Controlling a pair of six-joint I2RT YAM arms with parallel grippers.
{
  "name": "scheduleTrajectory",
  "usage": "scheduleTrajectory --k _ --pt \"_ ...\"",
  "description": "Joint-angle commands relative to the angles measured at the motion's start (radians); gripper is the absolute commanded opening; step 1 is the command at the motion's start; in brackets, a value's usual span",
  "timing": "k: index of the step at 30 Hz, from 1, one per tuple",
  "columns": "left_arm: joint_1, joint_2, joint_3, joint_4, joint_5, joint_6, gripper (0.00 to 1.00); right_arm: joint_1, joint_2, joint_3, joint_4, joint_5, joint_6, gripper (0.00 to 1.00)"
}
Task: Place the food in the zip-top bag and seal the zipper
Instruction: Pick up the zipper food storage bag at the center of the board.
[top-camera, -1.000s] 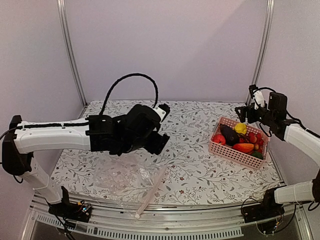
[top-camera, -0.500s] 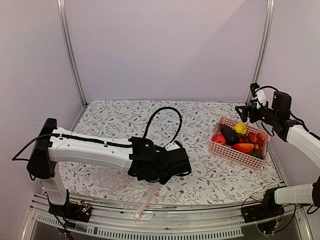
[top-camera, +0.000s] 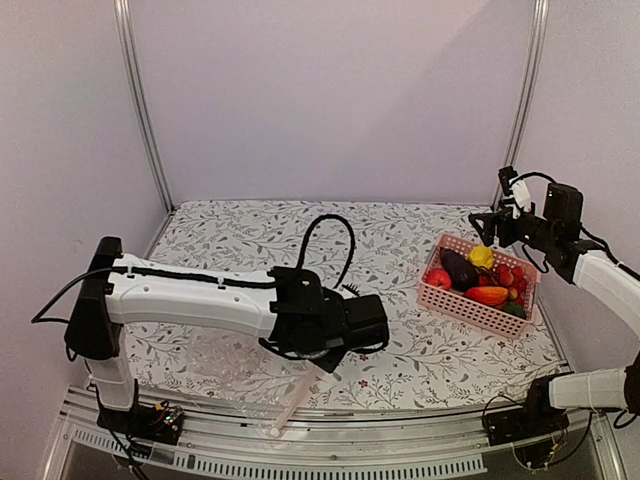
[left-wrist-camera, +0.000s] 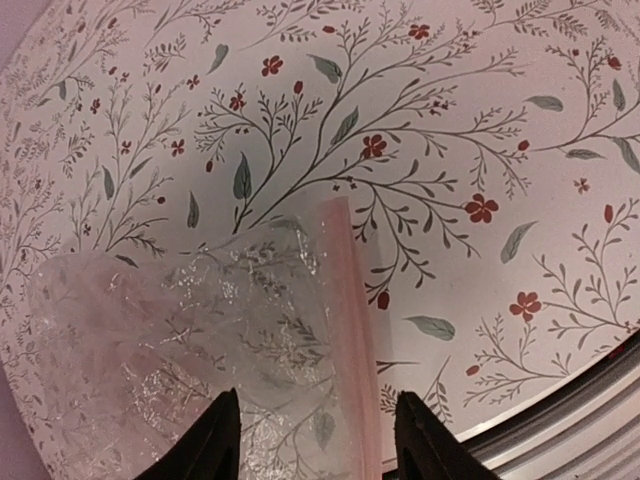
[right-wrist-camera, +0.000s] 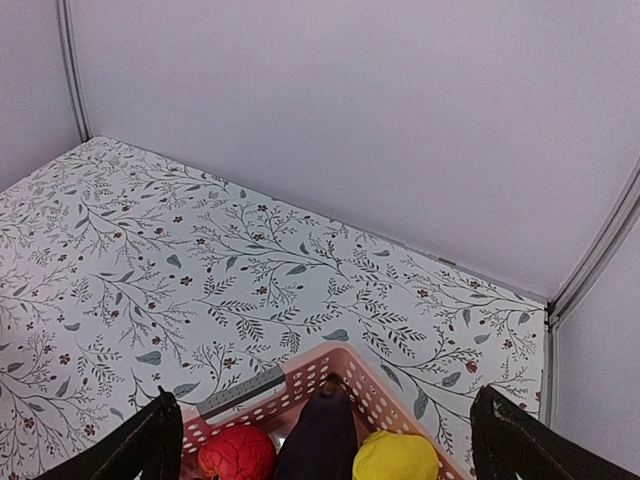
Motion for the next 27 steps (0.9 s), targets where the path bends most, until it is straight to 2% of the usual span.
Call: scheduleTrajectory --k 1,11,23,27 --pt "-0.016 0.04 -0.016 -0.051 0.096 -0.092 0.52 -0.008 -0.019 -0.013 -0.011 -0.02 -0.01 0.99" --pt "-0.028 0.119 -0.01 -0.09 0.126 -0.121 0.54 -0.007 -0.004 -0.005 -0.023 -0.032 -0.011 0.99" --pt "-0.028 0.17 -0.022 -0.158 0.089 -0.156 0.41 -0.007 -0.01 -0.005 -0.024 -0.029 -0.013 0.99" --pt "-0.028 0.188 -0.035 -0.171 0.089 -0.171 0.4 -0.006 -0.007 -0.003 -0.026 -0.028 -0.012 0.99"
